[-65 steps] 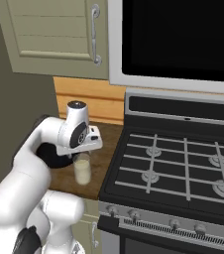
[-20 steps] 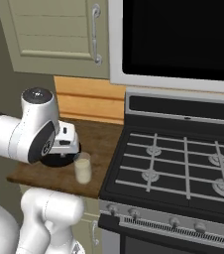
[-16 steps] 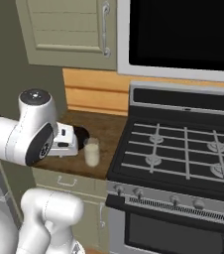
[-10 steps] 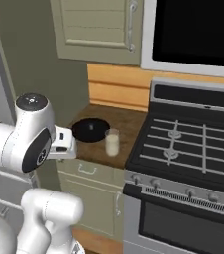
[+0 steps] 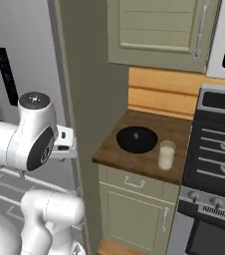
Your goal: Grab a lemon wedge from the fridge and one ice cube from the ice bowl, and put them in the glass of lemonade.
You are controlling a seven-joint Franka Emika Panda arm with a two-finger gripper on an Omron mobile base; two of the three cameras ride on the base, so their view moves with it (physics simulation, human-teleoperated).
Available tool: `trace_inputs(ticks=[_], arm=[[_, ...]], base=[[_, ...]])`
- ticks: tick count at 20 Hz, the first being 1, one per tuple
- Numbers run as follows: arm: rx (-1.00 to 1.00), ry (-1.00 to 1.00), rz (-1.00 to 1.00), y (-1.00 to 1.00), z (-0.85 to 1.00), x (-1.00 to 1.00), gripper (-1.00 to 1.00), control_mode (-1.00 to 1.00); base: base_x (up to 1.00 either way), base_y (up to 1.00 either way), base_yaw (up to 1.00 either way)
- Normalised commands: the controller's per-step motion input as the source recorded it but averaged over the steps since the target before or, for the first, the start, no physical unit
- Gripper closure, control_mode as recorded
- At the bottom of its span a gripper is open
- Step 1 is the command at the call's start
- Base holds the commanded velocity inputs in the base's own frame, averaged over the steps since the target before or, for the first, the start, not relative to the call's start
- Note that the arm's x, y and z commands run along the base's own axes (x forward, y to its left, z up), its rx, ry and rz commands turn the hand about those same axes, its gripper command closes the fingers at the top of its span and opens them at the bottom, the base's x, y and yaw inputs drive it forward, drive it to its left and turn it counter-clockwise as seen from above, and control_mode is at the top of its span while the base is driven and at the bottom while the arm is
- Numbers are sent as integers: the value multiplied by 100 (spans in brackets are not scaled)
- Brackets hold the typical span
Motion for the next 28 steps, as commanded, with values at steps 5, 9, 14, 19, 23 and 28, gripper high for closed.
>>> trace_inputs(ticks=[5, 9, 14, 19, 23, 28], arm=[[0, 0, 0, 0, 0, 0, -100, 100], [0, 0, 0, 0, 0, 0, -100, 100], [0, 0, 0, 0, 0, 0, -100, 100], [0, 0, 0, 0, 0, 0, -100, 100], [0, 0, 0, 0, 0, 0, -100, 100], [0, 0, 0, 0, 0, 0, -100, 100]], base=[[-4, 97, -46], [-38, 81, -50], [-50, 15, -22], [-62, 19, -4], [-59, 30, -1], [-37, 47, -4]])
